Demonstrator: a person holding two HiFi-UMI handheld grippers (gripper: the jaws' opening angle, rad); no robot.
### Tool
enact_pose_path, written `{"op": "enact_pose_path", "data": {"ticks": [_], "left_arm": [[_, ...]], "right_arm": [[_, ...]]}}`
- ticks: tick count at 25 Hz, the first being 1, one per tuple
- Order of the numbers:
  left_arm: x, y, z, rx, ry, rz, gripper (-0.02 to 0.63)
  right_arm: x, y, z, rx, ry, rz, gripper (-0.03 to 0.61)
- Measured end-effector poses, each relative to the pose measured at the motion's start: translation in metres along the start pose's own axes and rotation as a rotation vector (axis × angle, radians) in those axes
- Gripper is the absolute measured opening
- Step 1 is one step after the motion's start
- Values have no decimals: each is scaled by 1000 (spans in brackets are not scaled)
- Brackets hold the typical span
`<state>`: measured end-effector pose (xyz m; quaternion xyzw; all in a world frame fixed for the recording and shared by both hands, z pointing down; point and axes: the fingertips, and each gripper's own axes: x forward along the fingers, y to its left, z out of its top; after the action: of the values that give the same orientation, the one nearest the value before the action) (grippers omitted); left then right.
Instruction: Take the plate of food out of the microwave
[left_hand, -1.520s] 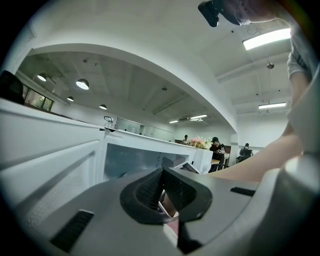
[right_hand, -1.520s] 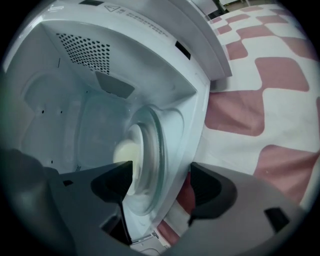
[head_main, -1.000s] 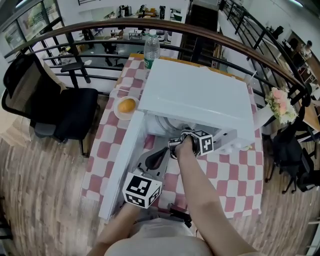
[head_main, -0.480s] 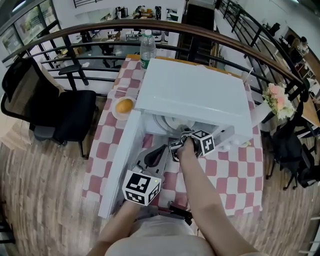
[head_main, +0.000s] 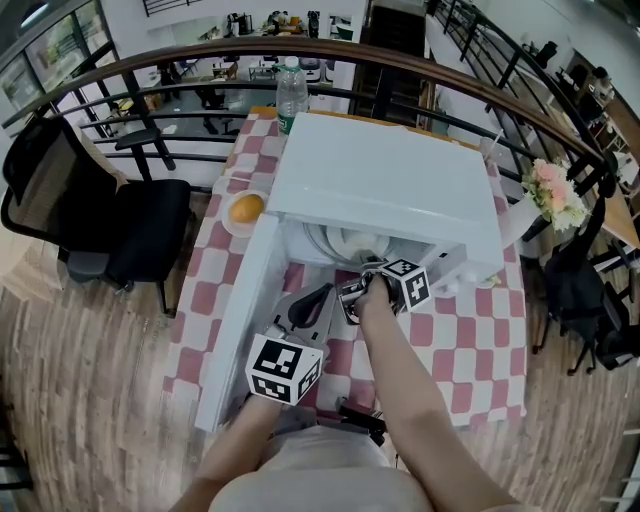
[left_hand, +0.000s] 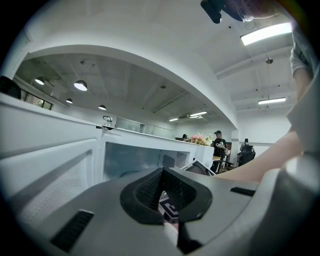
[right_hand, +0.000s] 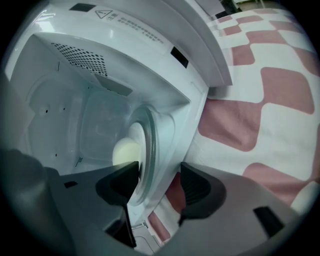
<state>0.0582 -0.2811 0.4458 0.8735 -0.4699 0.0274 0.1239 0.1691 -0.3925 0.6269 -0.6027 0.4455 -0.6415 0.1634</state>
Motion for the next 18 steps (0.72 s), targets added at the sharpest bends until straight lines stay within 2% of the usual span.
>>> {"op": "enact_pose_path", "data": {"ticks": [8,18], "left_arm": [[-1,-2,2,5,-7,-6,2],[-1,-4,2,5,-8,-8,2]], "right_arm": [[-8,2,-2,-19,9,27,219],[-16,3,-3,17,26,80,143]]}}
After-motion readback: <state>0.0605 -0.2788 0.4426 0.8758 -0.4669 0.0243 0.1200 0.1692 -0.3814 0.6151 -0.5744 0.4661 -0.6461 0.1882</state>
